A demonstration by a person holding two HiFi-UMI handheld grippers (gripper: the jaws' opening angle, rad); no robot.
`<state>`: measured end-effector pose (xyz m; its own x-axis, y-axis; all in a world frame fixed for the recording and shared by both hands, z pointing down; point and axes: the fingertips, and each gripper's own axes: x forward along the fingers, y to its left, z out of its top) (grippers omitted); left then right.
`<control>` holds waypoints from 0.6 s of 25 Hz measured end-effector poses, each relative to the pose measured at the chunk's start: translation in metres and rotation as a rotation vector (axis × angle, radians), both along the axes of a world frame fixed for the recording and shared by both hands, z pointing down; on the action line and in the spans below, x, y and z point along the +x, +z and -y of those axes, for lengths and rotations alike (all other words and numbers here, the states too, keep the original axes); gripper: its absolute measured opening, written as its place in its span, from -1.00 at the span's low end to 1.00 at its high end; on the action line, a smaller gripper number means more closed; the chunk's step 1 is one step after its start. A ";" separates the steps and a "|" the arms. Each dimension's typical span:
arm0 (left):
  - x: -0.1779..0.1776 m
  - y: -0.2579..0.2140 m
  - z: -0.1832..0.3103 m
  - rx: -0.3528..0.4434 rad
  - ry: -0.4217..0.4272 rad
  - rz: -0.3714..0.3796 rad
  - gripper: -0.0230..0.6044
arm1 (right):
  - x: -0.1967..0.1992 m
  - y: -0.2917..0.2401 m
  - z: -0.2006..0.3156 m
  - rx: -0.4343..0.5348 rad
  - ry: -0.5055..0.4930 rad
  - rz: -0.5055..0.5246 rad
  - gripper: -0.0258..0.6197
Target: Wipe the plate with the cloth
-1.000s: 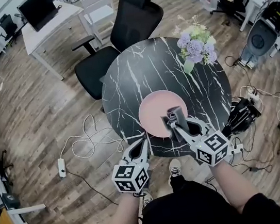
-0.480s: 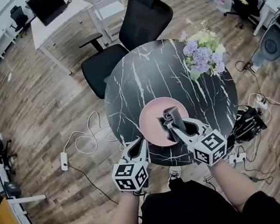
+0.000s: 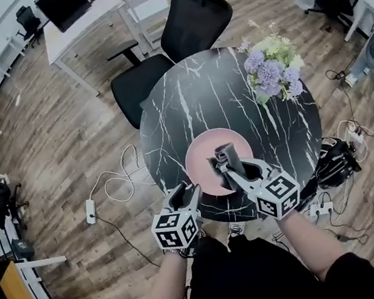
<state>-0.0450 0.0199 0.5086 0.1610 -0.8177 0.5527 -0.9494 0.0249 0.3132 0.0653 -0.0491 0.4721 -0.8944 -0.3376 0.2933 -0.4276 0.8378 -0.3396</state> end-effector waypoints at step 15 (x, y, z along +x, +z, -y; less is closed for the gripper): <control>-0.025 0.075 0.028 -0.182 0.053 -0.020 -0.28 | 0.001 0.029 0.005 -0.044 0.058 -0.070 -0.59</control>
